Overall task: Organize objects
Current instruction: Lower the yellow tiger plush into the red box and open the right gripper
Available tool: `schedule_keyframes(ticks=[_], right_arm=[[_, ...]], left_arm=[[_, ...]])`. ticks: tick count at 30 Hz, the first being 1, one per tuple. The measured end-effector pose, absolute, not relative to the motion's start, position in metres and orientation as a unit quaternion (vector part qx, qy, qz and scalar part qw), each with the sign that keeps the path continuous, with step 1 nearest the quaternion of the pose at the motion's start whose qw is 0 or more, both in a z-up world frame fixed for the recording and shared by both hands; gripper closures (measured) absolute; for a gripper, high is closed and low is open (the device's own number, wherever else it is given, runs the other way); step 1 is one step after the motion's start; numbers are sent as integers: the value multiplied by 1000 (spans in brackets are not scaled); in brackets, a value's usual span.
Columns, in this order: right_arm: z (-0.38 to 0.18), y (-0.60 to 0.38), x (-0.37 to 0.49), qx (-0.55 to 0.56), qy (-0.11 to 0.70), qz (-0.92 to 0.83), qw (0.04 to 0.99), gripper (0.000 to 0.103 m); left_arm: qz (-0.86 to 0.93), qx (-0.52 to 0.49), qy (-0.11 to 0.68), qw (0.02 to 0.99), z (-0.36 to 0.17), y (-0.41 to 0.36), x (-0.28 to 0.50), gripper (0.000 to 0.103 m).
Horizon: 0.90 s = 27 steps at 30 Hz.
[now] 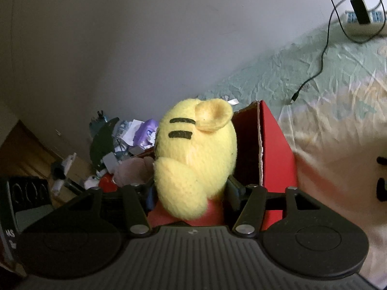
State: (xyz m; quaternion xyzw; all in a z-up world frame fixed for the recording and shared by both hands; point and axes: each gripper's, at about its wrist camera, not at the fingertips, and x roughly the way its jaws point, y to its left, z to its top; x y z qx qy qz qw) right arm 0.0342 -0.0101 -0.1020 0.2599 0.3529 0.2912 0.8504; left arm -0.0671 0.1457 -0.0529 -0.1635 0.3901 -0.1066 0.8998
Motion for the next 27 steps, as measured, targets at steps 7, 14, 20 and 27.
schedule_keyframes(ticks=[7, 14, 20, 27], right_arm=[[-93, -11, 27, 230, 320, 266, 880, 37], [-88, -15, 28, 227, 280, 260, 896, 61], [-90, -9, 31, 211, 283, 264, 897, 65], [-100, -15, 36, 208, 297, 238, 901, 65]], left_arm=[[-106, -152, 391, 902, -54, 145, -66, 12], [-108, -133, 398, 901, -58, 134, -57, 13], [-132, -119, 409, 895, -64, 114, -48, 13], [-148, -118, 412, 891, -68, 110, -44, 13]])
